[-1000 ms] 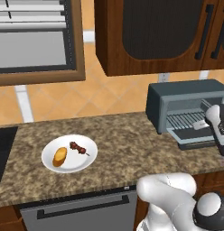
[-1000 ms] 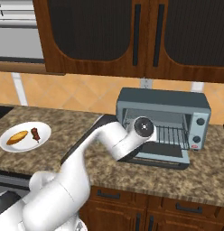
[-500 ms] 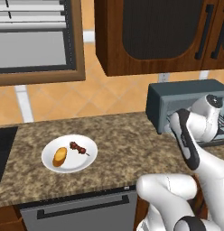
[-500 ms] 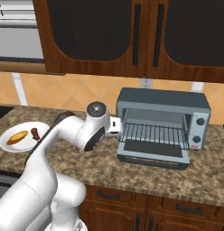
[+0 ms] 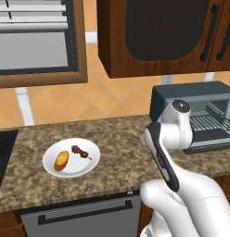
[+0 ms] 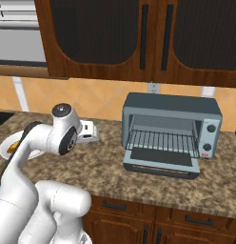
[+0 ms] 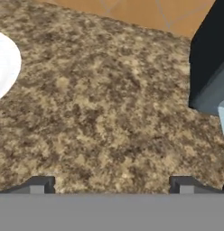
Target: Pick up the kebab skewer and baguette bread, and place them inside the toaster oven. Close the toaster oven door and start by setting the timer.
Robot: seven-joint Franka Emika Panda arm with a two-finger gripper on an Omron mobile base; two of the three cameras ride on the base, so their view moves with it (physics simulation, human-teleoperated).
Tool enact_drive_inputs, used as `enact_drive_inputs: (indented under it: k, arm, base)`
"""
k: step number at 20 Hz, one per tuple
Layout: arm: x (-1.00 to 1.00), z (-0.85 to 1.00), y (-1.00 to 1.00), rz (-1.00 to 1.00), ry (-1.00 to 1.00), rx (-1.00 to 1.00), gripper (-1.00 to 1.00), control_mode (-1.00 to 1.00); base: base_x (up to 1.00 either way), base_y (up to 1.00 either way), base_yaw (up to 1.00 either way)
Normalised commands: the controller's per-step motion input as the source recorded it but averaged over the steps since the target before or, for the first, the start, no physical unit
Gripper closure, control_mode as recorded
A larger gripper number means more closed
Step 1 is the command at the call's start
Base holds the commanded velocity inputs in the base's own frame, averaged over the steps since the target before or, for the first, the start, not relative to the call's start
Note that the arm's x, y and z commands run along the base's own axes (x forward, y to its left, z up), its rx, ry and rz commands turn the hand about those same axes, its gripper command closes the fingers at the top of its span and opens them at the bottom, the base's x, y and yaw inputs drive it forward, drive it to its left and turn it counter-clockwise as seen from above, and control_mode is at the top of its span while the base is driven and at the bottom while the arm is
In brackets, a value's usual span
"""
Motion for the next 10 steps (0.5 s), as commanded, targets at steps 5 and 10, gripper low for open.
enact_drive_inputs:
  k: [5, 10]
  arm:
    - [0.0, 0.09, 1.0, 0.29, 0.24, -0.02, -1.0, -1.0]
    - [0.24, 0.0, 1.0, 0.14, 0.09, -0.08, -1.0, -1.0]
  base:
    - [0.0, 0.0, 0.0]
    - [0.0, 0.0, 0.0]
